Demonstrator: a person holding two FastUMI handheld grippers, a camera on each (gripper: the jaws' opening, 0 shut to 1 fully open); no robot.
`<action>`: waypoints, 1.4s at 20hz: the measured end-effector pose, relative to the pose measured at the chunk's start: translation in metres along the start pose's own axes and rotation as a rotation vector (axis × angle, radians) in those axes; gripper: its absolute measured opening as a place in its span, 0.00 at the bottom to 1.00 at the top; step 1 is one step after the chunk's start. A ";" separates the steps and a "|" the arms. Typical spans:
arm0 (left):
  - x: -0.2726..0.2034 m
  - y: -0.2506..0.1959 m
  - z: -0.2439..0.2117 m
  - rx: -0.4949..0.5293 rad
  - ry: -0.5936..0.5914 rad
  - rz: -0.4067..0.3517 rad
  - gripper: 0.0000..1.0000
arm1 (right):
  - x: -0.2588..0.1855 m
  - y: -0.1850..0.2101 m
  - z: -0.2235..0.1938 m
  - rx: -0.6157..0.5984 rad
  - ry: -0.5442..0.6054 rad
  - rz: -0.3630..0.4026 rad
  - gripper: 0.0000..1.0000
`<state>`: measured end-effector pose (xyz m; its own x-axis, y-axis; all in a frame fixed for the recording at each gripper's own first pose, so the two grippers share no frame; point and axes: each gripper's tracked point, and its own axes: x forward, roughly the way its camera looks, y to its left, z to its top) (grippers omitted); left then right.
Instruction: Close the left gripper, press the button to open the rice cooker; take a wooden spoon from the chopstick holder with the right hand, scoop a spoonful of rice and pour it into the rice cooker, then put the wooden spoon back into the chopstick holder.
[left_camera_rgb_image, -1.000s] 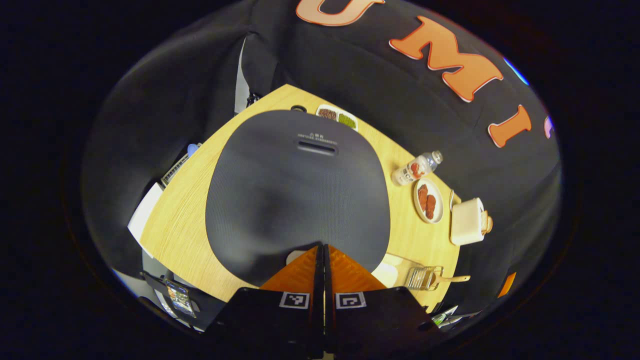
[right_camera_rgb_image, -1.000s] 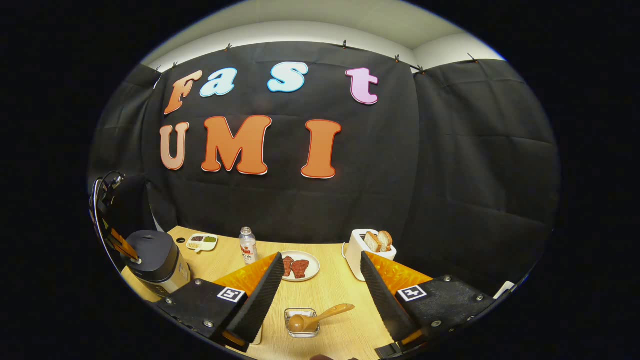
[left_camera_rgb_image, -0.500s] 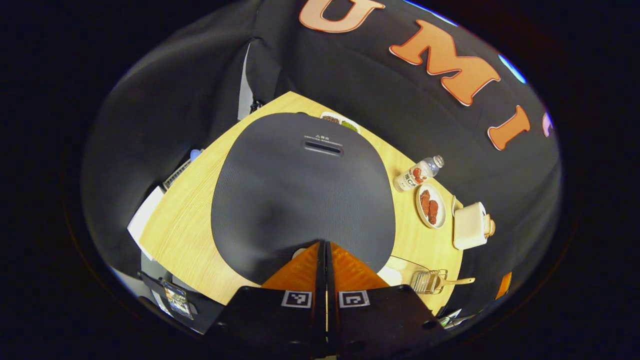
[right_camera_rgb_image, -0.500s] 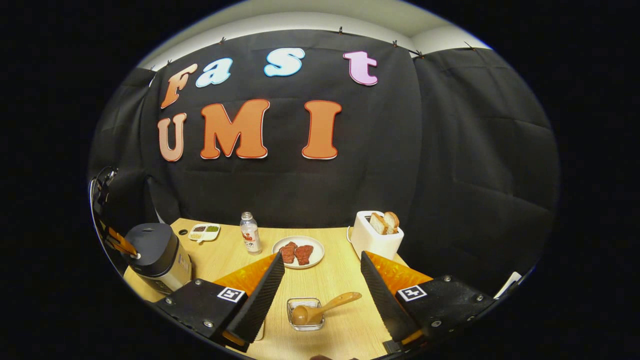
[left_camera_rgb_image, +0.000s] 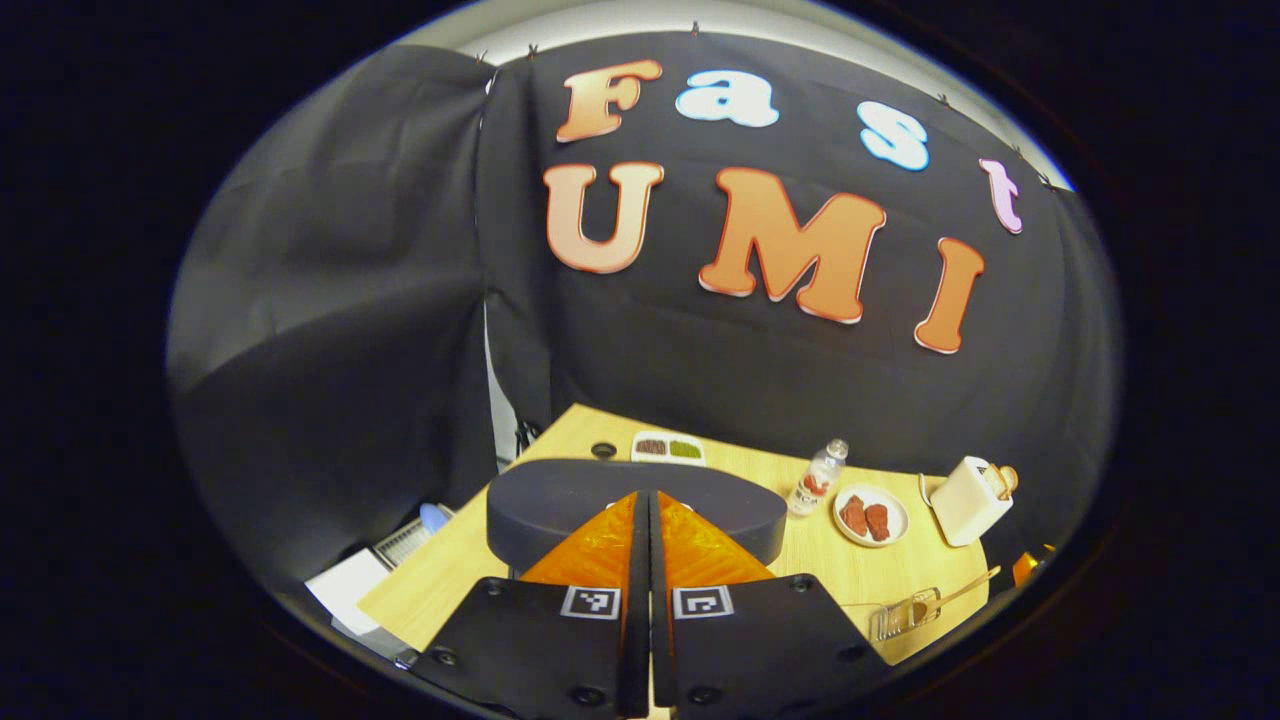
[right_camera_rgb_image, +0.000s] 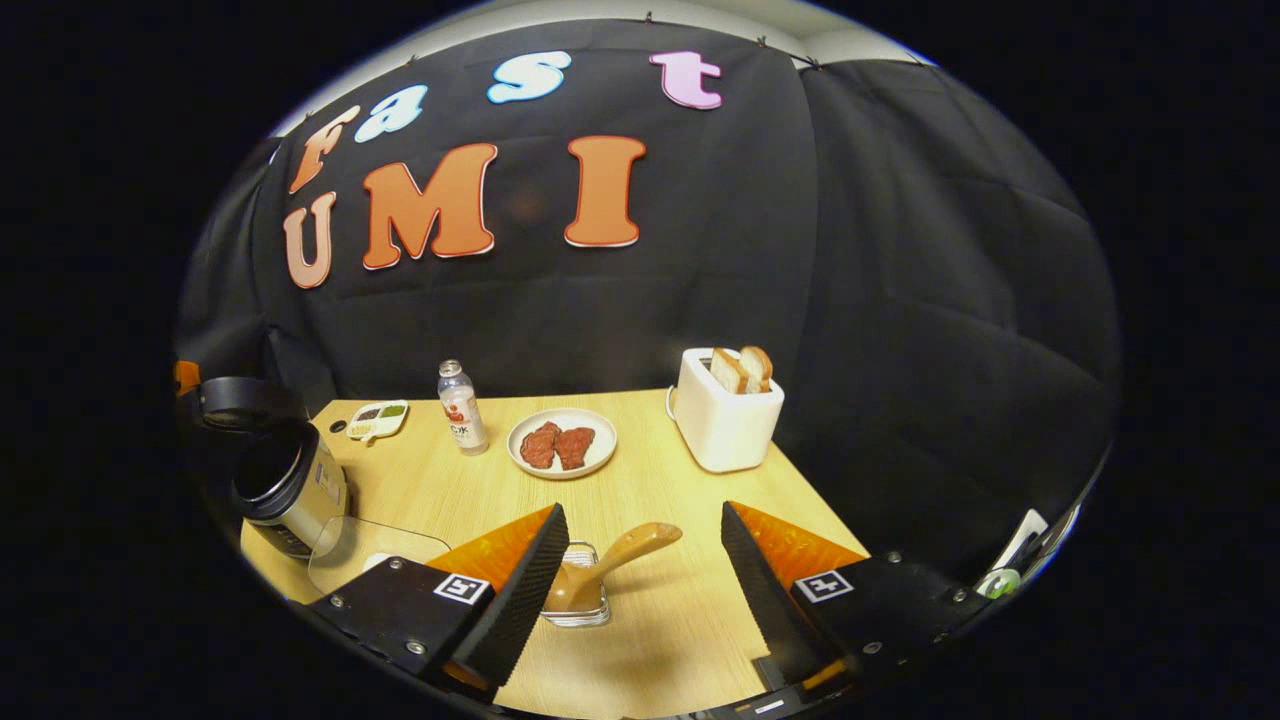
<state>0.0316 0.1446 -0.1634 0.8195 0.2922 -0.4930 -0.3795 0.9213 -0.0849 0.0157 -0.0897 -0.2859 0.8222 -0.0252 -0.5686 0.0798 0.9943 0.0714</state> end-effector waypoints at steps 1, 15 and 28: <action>-0.003 -0.002 0.000 -0.014 -0.002 0.004 0.05 | 0.005 0.001 -0.008 0.014 0.021 0.010 0.95; -0.095 -0.049 -0.030 0.103 -0.100 0.031 0.67 | 0.085 0.035 -0.084 0.213 0.243 0.186 0.81; -0.103 -0.064 -0.071 0.112 -0.027 -0.040 0.77 | 0.097 0.060 -0.096 0.310 0.275 0.193 0.13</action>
<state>-0.0593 0.0377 -0.1684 0.8448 0.2603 -0.4674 -0.2977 0.9546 -0.0063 0.0462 -0.0225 -0.4157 0.6620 0.2281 -0.7140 0.1389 0.8987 0.4159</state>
